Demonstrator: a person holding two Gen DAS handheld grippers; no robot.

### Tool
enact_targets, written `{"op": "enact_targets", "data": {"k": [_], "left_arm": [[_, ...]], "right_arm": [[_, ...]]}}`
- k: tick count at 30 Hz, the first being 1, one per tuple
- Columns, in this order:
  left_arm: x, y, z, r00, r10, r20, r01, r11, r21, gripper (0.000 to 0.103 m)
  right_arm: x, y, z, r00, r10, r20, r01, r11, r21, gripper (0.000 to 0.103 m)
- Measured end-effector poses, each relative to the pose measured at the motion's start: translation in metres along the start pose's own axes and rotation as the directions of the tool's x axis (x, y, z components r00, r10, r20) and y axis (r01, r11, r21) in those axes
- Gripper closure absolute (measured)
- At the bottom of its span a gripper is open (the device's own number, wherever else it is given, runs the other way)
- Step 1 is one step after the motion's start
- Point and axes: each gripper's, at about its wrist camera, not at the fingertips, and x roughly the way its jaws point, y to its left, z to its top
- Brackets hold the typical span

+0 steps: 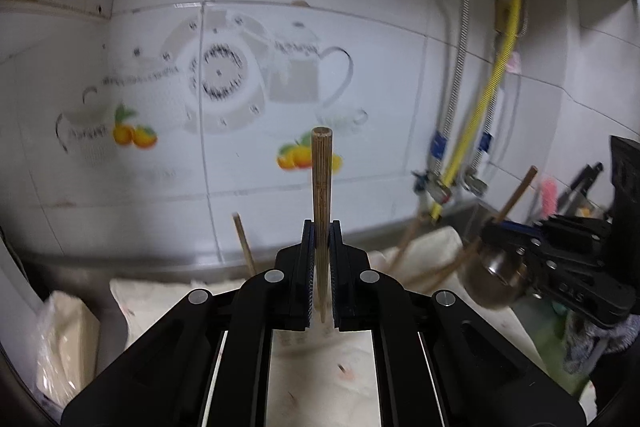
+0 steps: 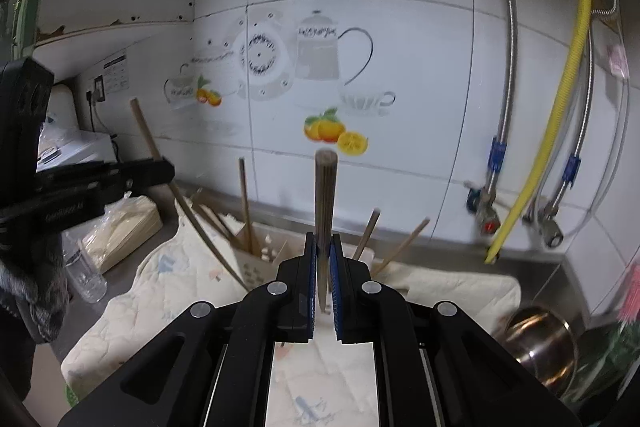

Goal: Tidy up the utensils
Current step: 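Lift both chopsticks upright and carry them above the beige holder, then lower the chopsticks into the holder and open both tools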

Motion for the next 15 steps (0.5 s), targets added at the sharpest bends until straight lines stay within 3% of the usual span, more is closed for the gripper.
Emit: {"op": "enact_targets", "data": {"k": [10, 15], "left_arm": [[0.044, 0.026, 0.004, 0.998, 0.049, -0.037, -0.051, 0.998, -0.044, 0.097], [0.065, 0.032, -0.007, 0.995, 0.060, -0.081, -0.064, 0.997, -0.045, 0.097]], "right_arm": [[0.030, -0.012, 0.026, 0.998, -0.011, 0.063, 0.009, 0.999, 0.031, 0.096], [0.059, -0.018, 0.025, 0.999, -0.005, 0.039, 0.003, 0.998, 0.061, 0.096]]}}
